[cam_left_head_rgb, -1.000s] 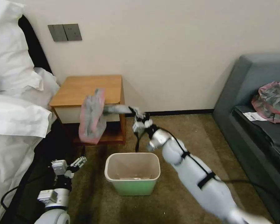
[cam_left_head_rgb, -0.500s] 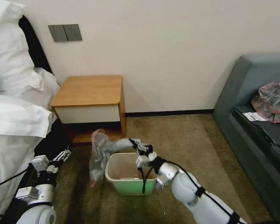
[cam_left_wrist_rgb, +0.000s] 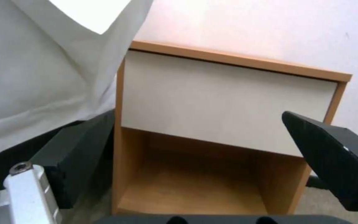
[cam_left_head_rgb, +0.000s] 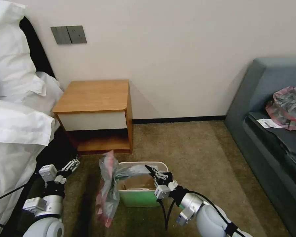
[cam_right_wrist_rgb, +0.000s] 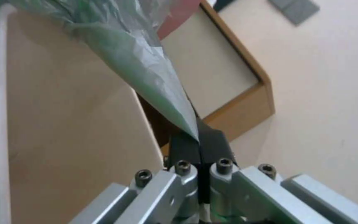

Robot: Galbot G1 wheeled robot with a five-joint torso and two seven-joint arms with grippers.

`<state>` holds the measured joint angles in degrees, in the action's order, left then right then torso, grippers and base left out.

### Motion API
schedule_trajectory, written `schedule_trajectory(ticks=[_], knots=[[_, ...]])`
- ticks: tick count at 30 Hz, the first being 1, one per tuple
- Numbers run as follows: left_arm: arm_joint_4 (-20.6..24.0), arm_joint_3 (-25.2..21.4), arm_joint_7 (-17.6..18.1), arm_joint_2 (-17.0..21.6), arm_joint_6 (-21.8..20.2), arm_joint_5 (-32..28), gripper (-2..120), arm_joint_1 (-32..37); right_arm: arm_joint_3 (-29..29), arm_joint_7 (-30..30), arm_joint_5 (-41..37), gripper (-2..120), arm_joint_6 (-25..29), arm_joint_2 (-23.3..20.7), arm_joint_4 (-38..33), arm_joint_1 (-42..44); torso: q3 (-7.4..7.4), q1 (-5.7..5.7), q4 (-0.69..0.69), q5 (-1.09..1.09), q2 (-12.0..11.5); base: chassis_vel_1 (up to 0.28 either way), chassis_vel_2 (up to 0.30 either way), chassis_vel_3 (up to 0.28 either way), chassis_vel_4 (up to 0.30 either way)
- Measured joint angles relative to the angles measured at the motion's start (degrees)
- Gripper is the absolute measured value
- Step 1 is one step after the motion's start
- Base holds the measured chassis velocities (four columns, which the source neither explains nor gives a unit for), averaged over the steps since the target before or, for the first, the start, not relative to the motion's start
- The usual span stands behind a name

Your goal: Pick up the garbage bag from the table and place it over the trash can.

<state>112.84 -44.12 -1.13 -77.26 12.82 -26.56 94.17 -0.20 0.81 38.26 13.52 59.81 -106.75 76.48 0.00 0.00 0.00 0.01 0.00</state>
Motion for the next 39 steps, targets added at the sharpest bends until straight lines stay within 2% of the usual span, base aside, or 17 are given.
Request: schedule_trajectory(ticks=[6, 8, 10, 12, 13, 14, 16, 19, 20, 23, 25, 29, 30, 33, 39], knots=[[0.10, 0.26, 0.00, -0.20, 0.02, 0.43, 100, 0.25, -0.74, -4.26, -8.32, 1, -2.19, -1.84, -0.15, -1.28, 0.00, -0.01, 0.00, 0.00, 0.00, 0.000, 0.000, 0.000, 0.000], [0.07, 0.38, 0.00, -0.14, 0.05, 0.50, 100, 0.16, -1.69, -5.90, -13.95, 14, -4.40, -3.18, -0.99, -2.41, 0.00, 0.00, 0.00, -0.01, 0.00, 0.000, 0.000, 0.000, 0.000], [0.05, 0.40, 0.00, -0.13, 0.05, 0.51, 100, 0.13, -1.76, -6.04, -14.41, 14, -4.60, -3.25, -1.06, -2.53, 0.00, 0.00, 0.00, 0.00, 0.00, 0.000, 0.000, 0.000, 0.000], [-0.17, 0.76, 0.00, -0.09, 0.05, 0.87, 100, -0.09, -2.48, -8.72, -20.56, 27, -7.39, -4.45, -1.70, -4.71, 0.00, 0.00, 0.00, -0.01, 0.00, 0.000, 0.000, 0.000, 0.000], [-0.17, 0.76, 0.00, -0.09, 0.05, 0.87, 100, -0.09, -2.48, -8.72, -20.56, 27, -7.39, -4.45, -1.70, -4.71, 0.00, 0.00, 0.00, -0.01, 0.00, 0.000, 0.000, 0.000, 0.000], [-0.20, 0.89, 0.00, -0.14, 0.05, 1.13, 100, -0.15, -2.54, -11.09, -22.87, 34, -8.06, -5.19, -1.67, -6.03, 0.00, 0.00, 0.00, 0.00, 0.00, 0.000, 0.000, 0.000, 0.000], [-0.24, 0.93, 0.00, -0.20, 0.05, 1.27, 100, -0.19, -2.48, -12.90, -23.96, 37, -8.33, -5.63, -1.52, -6.89, 0.00, 0.00, 0.00, -0.01, 0.00, 0.000, 0.000, 0.000, 0.000], [-0.48, 1.03, -0.01, -0.26, -0.02, 1.53, 100, -0.37, -1.38, -18.84, -27.36, 52, -9.75, -6.67, -0.84, -9.06, 0.00, 0.00, 0.00, -0.01, 0.00, 0.000, 0.000, 0.000, 0.000], [-0.48, 1.03, -0.01, -0.26, -0.02, 1.53, 100, -0.37, -1.38, -18.84, -27.36, 52, -9.75, -6.67, -0.84, -9.06, 0.00, 0.00, 0.00, -0.01, 0.00, 0.000, 0.000, 0.000, 0.000], [-0.76, 1.19, -0.05, -0.37, -0.04, 1.95, 100, -0.56, -1.34, -19.87, -30.39, 65, -12.26, -6.44, 1.43, -10.59, 0.00, 0.00, 0.00, -0.01, 0.00, 0.000, 0.000, 0.000, 0.000], [-0.79, 1.27, -0.06, -0.44, -0.05, 2.09, 100, -0.59, -1.33, -19.91, -30.66, 70, -12.26, -6.21, 2.27, -10.95, 0.00, 0.00, 0.00, 0.00, 0.00, 0.000, 0.000, 0.000, 0.000], [-0.68, 1.47, -0.09, -0.74, -0.27, 2.67, 100, -0.64, 0.12, -22.42, -31.44, 87, -10.43, -5.89, 4.15, -11.81, 0.00, 0.00, 0.00, 0.00, 0.00, 0.000, 0.000, 0.000, 0.000], [-0.68, 1.47, -0.09, -0.74, -0.27, 2.67, 100, -0.64, 0.12, -22.42, -31.44, 87, -10.43, -5.89, 4.15, -11.81, 0.00, 0.00, 0.00, 0.00, 0.00, 0.000, 0.000, 0.000, 0.000], [-0.62, 1.46, -0.10, -0.55, -0.60, 2.81, 100, -0.80, 1.99, -26.03, -34.11, 99, -8.86, -8.14, 2.57, -11.88, 0.00, 0.00, 0.00, -0.01, 0.00, 0.000, 0.000, 0.000, 0.000], [-0.60, 1.58, -0.11, -0.48, -0.79, 3.00, 100, -0.97, 4.64, -29.17, -37.85, 100, -8.59, -10.98, 0.97, -11.73, 0.00, 0.00, 0.00, -0.01, 0.00, 0.000, 0.000, 0.000, 0.000]])
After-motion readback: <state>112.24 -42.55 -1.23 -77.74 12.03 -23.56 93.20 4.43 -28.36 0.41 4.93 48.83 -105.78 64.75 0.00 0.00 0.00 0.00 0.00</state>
